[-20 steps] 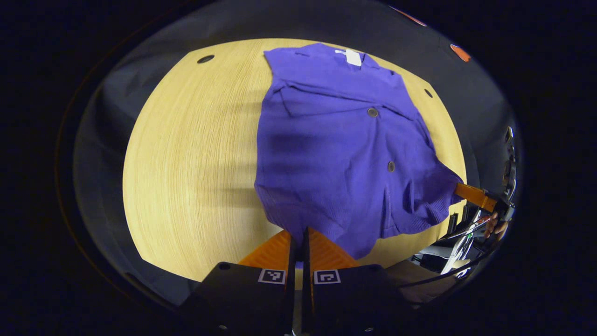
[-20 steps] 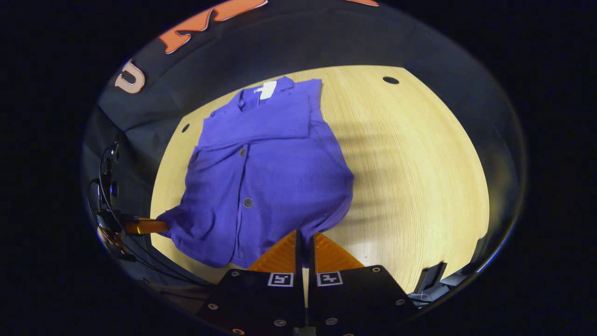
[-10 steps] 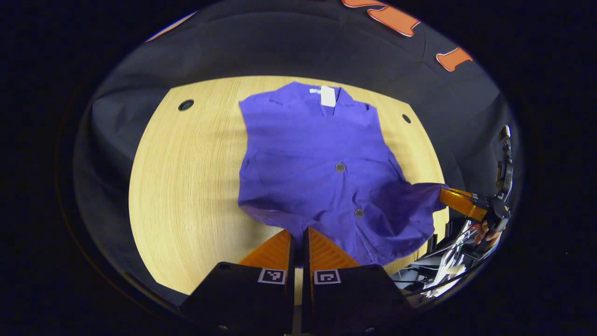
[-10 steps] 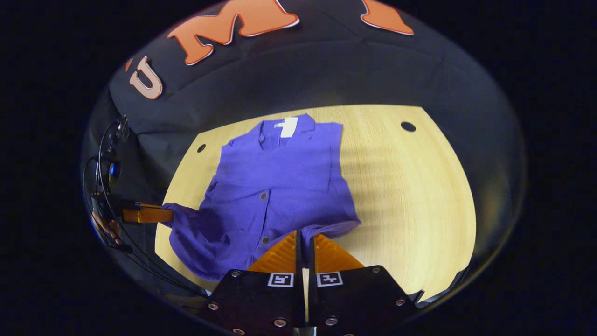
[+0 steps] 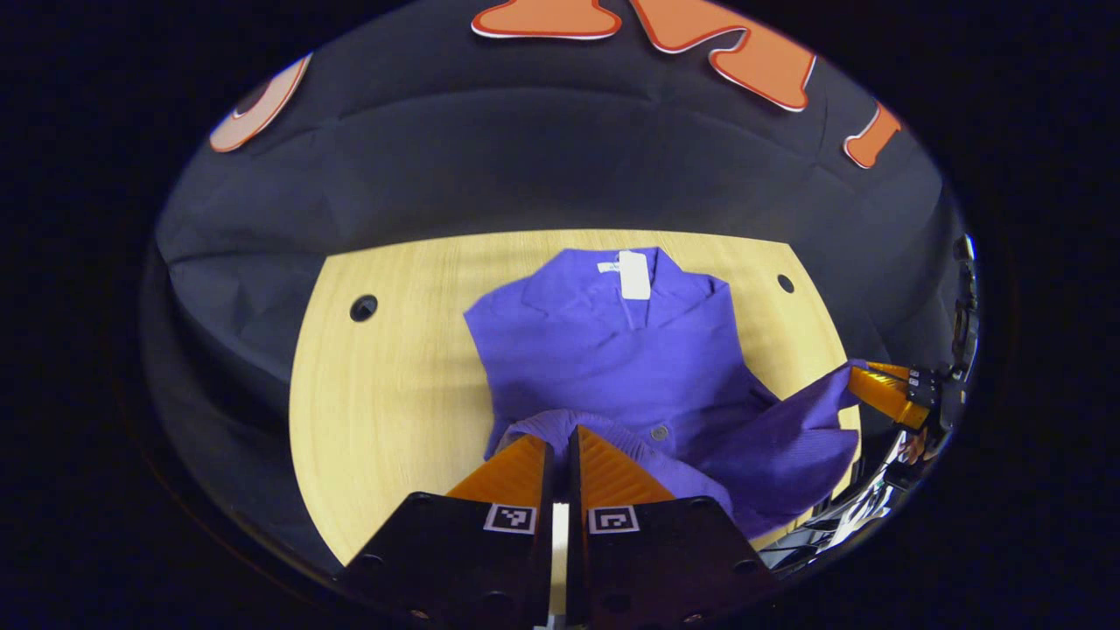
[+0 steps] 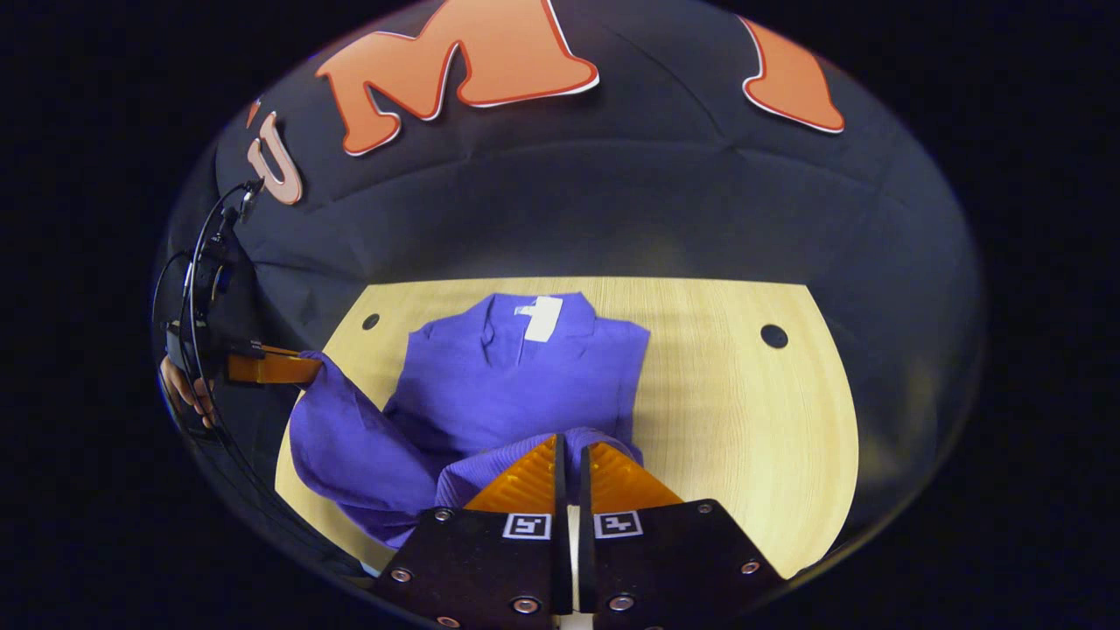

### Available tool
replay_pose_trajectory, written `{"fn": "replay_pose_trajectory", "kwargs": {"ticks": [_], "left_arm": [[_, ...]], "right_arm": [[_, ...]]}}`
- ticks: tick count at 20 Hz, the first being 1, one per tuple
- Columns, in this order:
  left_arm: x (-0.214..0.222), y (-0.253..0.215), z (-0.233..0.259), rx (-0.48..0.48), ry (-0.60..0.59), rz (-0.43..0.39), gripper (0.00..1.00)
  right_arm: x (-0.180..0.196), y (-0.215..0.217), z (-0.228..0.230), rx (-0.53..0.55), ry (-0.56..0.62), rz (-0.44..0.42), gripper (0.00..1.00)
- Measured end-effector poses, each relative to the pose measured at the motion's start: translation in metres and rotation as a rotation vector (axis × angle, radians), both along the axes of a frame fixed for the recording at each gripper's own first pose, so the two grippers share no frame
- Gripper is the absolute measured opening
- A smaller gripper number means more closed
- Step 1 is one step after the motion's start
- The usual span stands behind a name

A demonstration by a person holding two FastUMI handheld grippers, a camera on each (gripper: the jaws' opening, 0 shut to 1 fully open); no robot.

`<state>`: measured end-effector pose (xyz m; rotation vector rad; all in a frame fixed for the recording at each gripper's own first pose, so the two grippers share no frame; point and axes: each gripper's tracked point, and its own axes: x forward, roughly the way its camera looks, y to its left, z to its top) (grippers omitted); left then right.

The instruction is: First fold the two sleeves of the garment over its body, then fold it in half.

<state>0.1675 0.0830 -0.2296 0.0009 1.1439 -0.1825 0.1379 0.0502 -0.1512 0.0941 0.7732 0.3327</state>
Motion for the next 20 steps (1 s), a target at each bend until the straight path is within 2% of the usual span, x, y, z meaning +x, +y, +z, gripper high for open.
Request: {"fn": "replay_pose_trajectory", "kwargs": {"ticks": [9, 13, 15, 16, 17, 18, 19, 20], "left_arm": [[0.111, 0.024, 0.001, 0.206, -0.182, -0.077, 0.07], [0.161, 0.026, 0.000, 0.261, -0.299, -0.045, 0.07], [0.183, 0.031, 0.000, 0.293, -0.386, -0.025, 0.07], [0.192, 0.033, 0.000, 0.301, -0.420, -0.006, 0.07], [0.195, 0.037, 0.002, 0.315, -0.447, 0.017, 0.10], [0.198, 0.040, 0.004, 0.320, -0.483, 0.045, 0.13], [0.199, 0.042, 0.003, 0.319, -0.499, 0.065, 0.11], [0.198, 0.042, 0.007, 0.318, -0.515, 0.083, 0.11]], "right_arm": [[0.103, 0.001, 0.021, -0.027, -0.075, -0.032, 0.03], [0.155, -0.002, 0.012, -0.041, -0.093, -0.062, 0.04], [0.179, 0.000, 0.009, -0.045, -0.143, -0.070, 0.04], [0.186, 0.002, 0.007, -0.047, -0.160, -0.067, 0.11], [0.188, 0.003, 0.006, -0.058, -0.168, -0.068, 0.09], [0.189, 0.003, 0.004, -0.074, -0.183, -0.065, 0.31], [0.190, 0.001, 0.003, -0.099, -0.201, -0.061, 0.29], [0.188, 0.001, 0.006, -0.118, -0.223, -0.045, 0.51]]}}
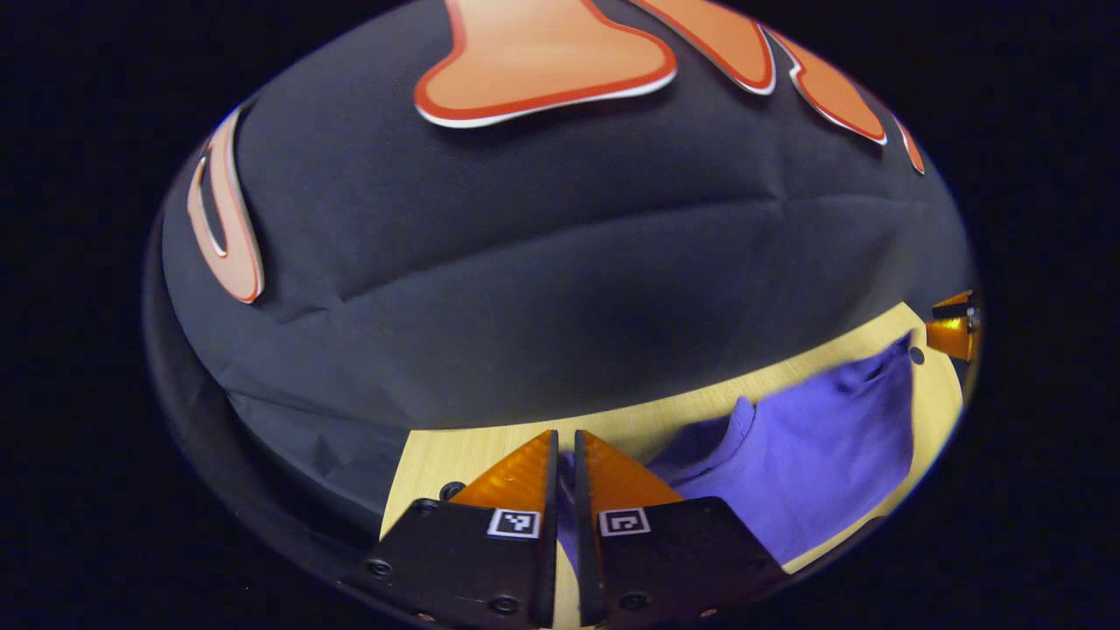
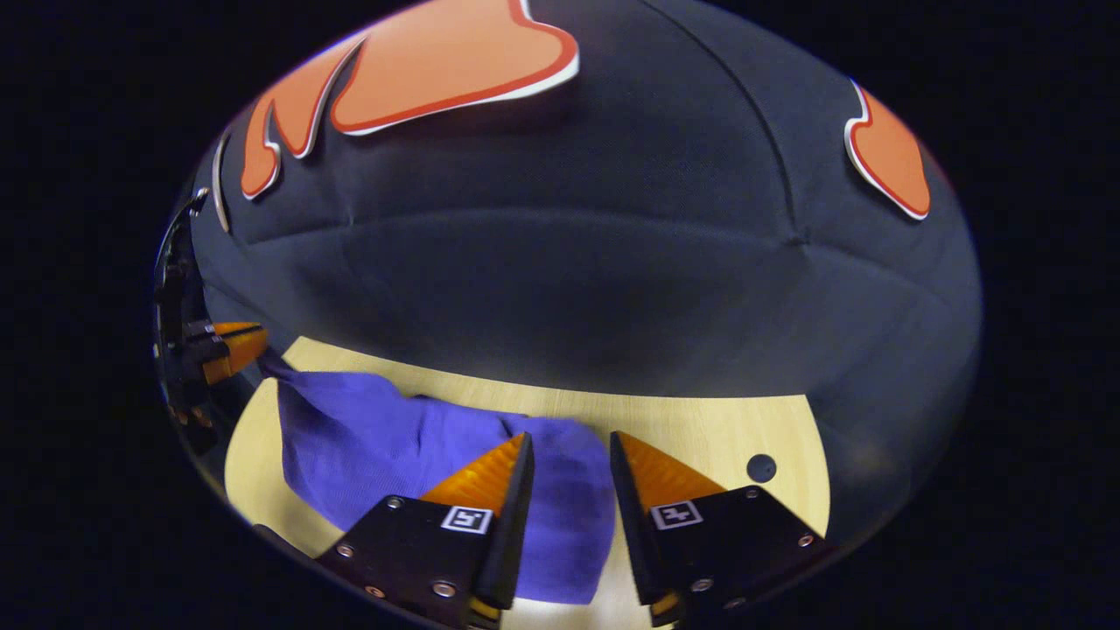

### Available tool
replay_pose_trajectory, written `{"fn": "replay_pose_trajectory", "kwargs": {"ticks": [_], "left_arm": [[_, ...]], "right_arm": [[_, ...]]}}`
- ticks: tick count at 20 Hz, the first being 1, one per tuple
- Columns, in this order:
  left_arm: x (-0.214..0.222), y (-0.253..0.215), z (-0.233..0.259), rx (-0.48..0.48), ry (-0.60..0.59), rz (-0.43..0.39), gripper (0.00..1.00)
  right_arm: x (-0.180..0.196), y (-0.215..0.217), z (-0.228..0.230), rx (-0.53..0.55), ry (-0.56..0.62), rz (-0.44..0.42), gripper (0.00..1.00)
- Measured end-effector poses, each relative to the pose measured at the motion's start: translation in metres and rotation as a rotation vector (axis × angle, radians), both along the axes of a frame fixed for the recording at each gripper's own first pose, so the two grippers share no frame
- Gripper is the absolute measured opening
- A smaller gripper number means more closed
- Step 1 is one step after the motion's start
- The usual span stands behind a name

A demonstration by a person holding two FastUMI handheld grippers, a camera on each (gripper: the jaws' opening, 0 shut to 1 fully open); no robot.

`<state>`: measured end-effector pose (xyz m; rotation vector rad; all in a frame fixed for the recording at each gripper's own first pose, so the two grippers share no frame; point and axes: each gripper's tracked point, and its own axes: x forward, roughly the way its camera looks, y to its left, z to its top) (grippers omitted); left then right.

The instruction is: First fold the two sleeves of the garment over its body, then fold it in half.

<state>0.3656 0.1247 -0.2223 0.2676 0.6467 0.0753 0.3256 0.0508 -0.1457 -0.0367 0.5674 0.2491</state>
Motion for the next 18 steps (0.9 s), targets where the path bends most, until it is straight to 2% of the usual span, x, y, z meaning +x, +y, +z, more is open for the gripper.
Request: {"fn": "replay_pose_trajectory", "kwargs": {"ticks": [1, 2, 4, 5, 6, 8, 9, 12, 14, 15, 18], "left_arm": [[0.000, 0.001, 0.003, 0.010, -0.013, 0.018, 0.15], [0.002, 0.001, 0.006, 0.013, -0.033, 0.033, 0.15], [0.004, -0.003, 0.008, -0.004, -0.062, 0.051, 0.16], [0.007, -0.004, 0.009, -0.017, -0.083, 0.054, 0.17], [0.008, -0.005, 0.012, -0.025, -0.113, 0.064, 0.20], [0.012, -0.014, 0.011, -0.049, -0.160, 0.069, 0.30], [0.013, -0.022, 0.007, -0.064, -0.184, 0.060, 0.43], [0.011, -0.034, 0.017, -0.075, -0.238, 0.035, 0.60], [0.000, -0.044, 0.034, -0.091, -0.287, 0.023, 0.80], [-0.008, -0.047, 0.041, -0.095, -0.304, 0.021, 0.95], [-0.042, -0.053, 0.074, -0.109, -0.365, 0.000, 0.96]], "right_arm": [[-0.003, 0.000, 0.004, -0.026, -0.026, 0.009, 0.56], [-0.006, -0.001, 0.009, -0.045, -0.052, 0.012, 0.62], [-0.017, -0.005, 0.023, -0.045, -0.095, 0.012, 0.68], [-0.024, -0.008, 0.029, -0.039, -0.107, 0.006, 0.61], [-0.030, -0.011, 0.035, -0.042, -0.117, 0.003, 0.74], [-0.038, -0.019, 0.049, -0.056, -0.162, -0.020, 0.79], [-0.044, -0.022, 0.058, -0.061, -0.188, -0.030, 0.81], [-0.066, -0.031, 0.083, -0.065, -0.256, -0.050, 0.90], [-0.083, -0.037, 0.100, -0.058, -0.296, -0.068, 0.94], [-0.092, -0.040, 0.108, -0.055, -0.312, -0.074, 0.95], [-0.114, -0.044, 0.132, -0.056, -0.382, -0.101, 0.96]]}}
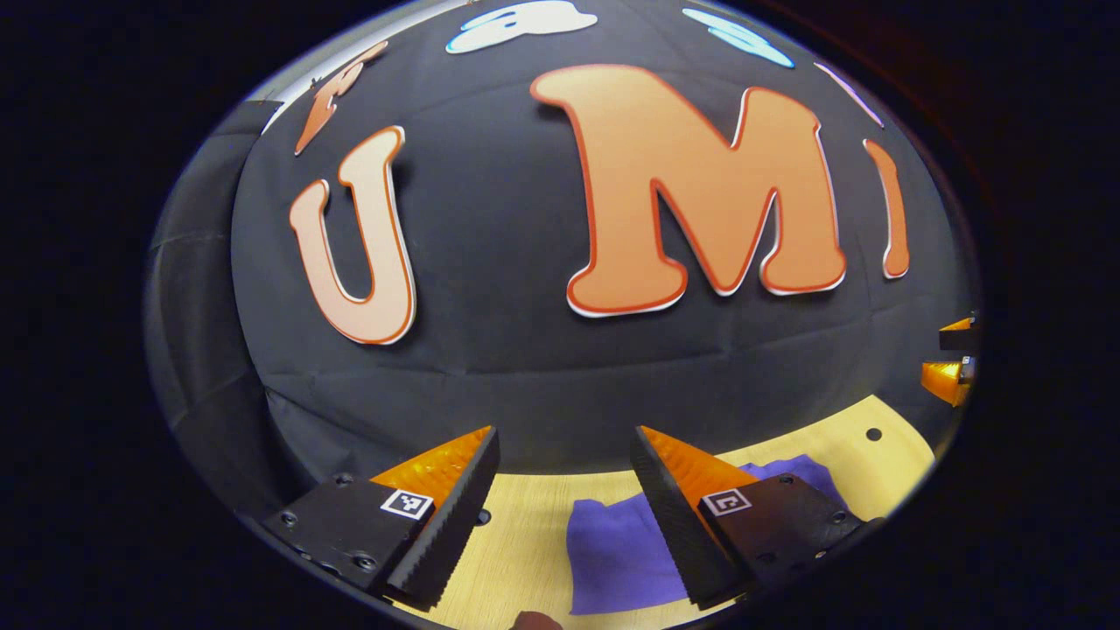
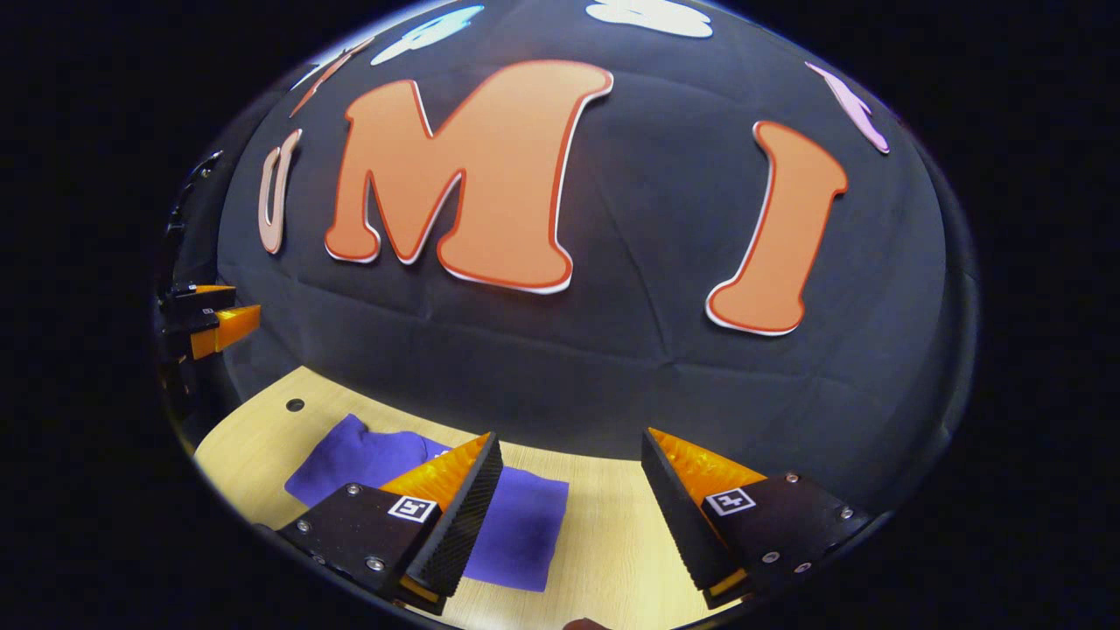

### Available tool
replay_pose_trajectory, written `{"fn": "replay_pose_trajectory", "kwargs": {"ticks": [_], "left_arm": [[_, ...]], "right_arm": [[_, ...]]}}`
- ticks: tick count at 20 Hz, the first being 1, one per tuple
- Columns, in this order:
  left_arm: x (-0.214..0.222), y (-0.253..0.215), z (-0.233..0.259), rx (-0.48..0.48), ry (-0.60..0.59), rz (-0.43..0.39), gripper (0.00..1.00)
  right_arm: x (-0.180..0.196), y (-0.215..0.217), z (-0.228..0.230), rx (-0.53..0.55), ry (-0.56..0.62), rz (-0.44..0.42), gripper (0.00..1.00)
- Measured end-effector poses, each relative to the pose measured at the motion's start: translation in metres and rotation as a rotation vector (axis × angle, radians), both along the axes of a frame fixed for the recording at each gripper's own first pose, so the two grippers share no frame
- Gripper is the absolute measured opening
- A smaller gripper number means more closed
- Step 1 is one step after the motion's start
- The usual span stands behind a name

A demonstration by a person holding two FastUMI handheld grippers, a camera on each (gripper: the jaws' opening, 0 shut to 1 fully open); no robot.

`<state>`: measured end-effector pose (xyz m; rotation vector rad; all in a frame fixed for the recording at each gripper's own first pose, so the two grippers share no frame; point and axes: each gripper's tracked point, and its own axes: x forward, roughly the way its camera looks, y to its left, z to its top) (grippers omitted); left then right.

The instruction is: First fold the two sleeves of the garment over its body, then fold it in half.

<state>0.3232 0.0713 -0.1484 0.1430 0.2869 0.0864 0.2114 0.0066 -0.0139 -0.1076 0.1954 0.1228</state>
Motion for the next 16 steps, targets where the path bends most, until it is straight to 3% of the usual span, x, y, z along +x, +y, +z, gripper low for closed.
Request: {"fn": "replay_pose_trajectory", "kwargs": {"ticks": [2, 3, 5, 6, 9, 10, 12, 16], "left_arm": [[-0.023, -0.008, 0.020, -0.018, -0.035, -0.013, 1.00], [-0.032, -0.013, 0.027, -0.029, -0.046, -0.019, 0.96], [-0.049, -0.022, 0.040, -0.041, -0.078, -0.031, 1.00], [-0.057, -0.025, 0.046, -0.043, -0.091, -0.039, 0.96], [-0.083, -0.038, 0.058, -0.056, -0.123, -0.070, 0.96], [-0.091, -0.042, 0.062, -0.073, -0.139, -0.074, 0.95], [-0.108, -0.049, 0.065, -0.110, -0.161, -0.074, 1.00], [-0.140, -0.056, 0.072, -0.108, -0.206, -0.066, 0.96]], "right_arm": [[-0.019, -0.006, 0.019, 0.003, -0.050, -0.018, 0.95], [-0.027, -0.008, 0.028, 0.007, -0.075, -0.023, 0.95], [-0.046, -0.010, 0.043, 0.012, -0.120, -0.032, 0.95], [-0.057, -0.011, 0.050, 0.016, -0.142, -0.033, 0.95], [-0.084, -0.001, 0.059, 0.034, -0.171, -0.010, 0.95], [-0.094, 0.003, 0.061, 0.043, -0.181, -0.002, 1.00], [-0.112, 0.012, 0.067, 0.062, -0.215, 0.008, 0.95], [-0.141, 0.017, 0.071, 0.096, -0.283, -0.006, 0.95]]}}
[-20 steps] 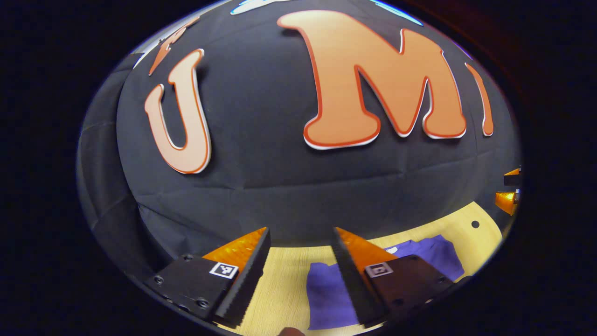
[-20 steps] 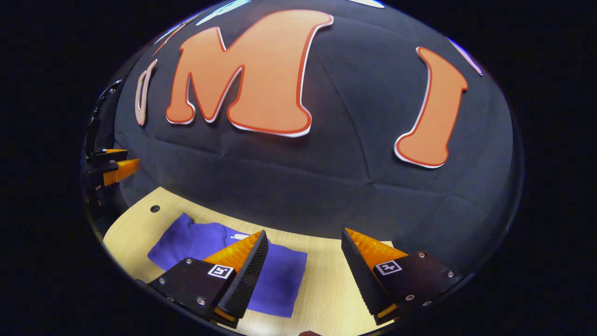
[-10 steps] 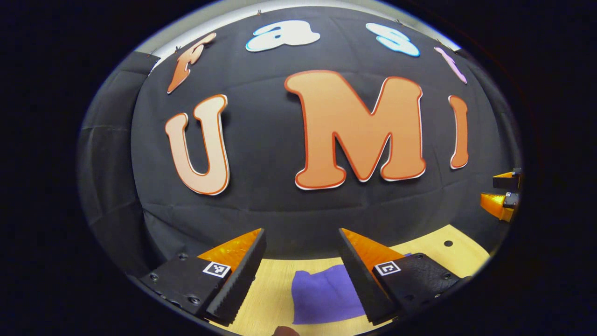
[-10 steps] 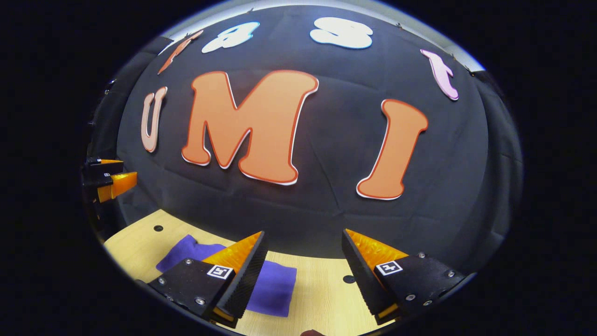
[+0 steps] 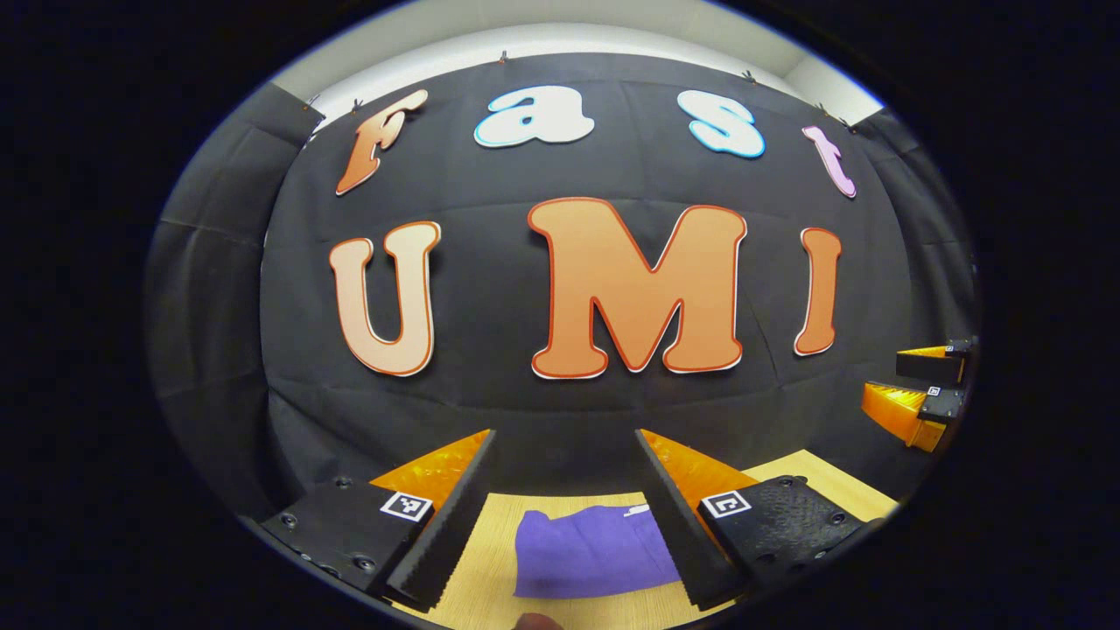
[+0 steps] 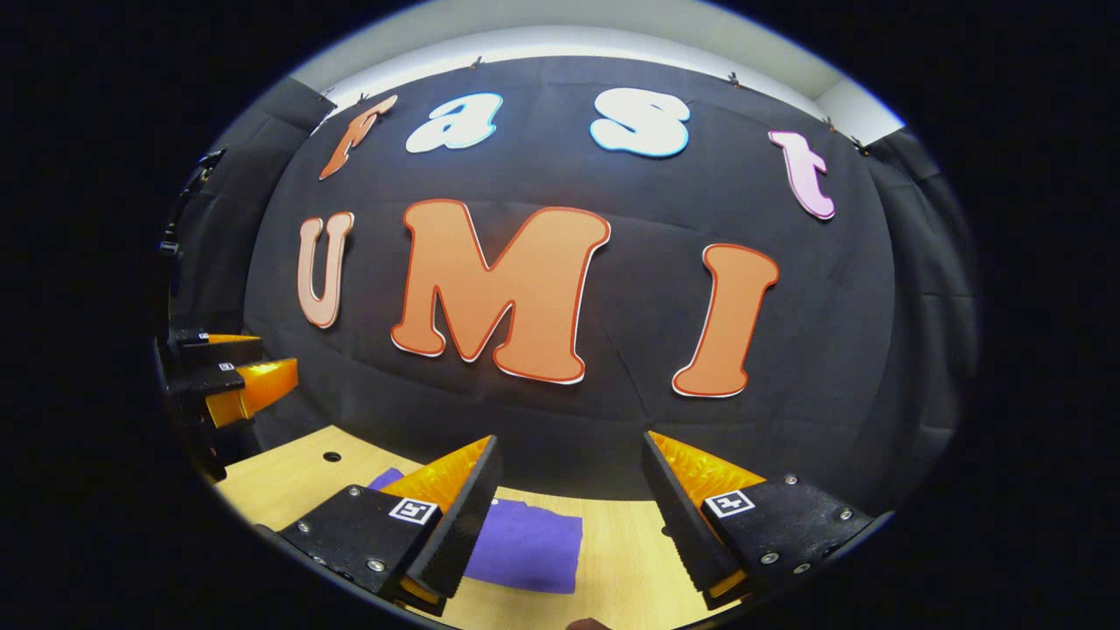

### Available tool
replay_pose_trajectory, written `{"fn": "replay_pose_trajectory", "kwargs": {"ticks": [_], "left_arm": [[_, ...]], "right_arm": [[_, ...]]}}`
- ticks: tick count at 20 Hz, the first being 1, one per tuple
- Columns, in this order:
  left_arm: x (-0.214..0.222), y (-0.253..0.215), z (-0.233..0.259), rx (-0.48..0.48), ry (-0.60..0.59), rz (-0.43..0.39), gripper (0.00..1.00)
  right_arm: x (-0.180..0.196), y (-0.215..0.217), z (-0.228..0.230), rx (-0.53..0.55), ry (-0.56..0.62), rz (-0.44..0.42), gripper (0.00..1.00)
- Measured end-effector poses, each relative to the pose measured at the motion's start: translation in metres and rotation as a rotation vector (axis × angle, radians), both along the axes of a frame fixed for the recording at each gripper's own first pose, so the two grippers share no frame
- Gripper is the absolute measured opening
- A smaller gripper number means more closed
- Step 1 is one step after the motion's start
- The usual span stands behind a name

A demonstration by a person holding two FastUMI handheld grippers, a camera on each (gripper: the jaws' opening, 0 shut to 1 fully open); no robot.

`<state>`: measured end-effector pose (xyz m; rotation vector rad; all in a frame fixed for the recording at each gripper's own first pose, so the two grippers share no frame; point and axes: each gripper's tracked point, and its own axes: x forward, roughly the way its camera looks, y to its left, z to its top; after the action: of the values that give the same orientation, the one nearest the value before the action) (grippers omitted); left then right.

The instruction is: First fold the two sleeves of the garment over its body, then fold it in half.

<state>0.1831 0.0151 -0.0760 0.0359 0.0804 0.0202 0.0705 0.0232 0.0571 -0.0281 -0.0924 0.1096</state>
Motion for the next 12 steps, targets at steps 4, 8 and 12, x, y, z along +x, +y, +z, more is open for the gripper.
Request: {"fn": "replay_pose_trajectory", "kwargs": {"ticks": [4, 8, 12], "left_arm": [[-0.025, -0.008, -0.014, -0.025, -0.003, -0.007, 1.00], [-0.040, -0.008, -0.029, -0.006, -0.033, 0.003, 0.95], [-0.053, -0.014, -0.048, 0.007, -0.023, 0.008, 0.95]], "right_arm": [[-0.019, 0.004, -0.007, 0.029, -0.031, 0.004, 0.95], [-0.025, 0.001, -0.025, 0.070, -0.023, 0.003, 0.95], [-0.029, -0.003, -0.046, 0.062, -0.022, -0.001, 0.95]]}}
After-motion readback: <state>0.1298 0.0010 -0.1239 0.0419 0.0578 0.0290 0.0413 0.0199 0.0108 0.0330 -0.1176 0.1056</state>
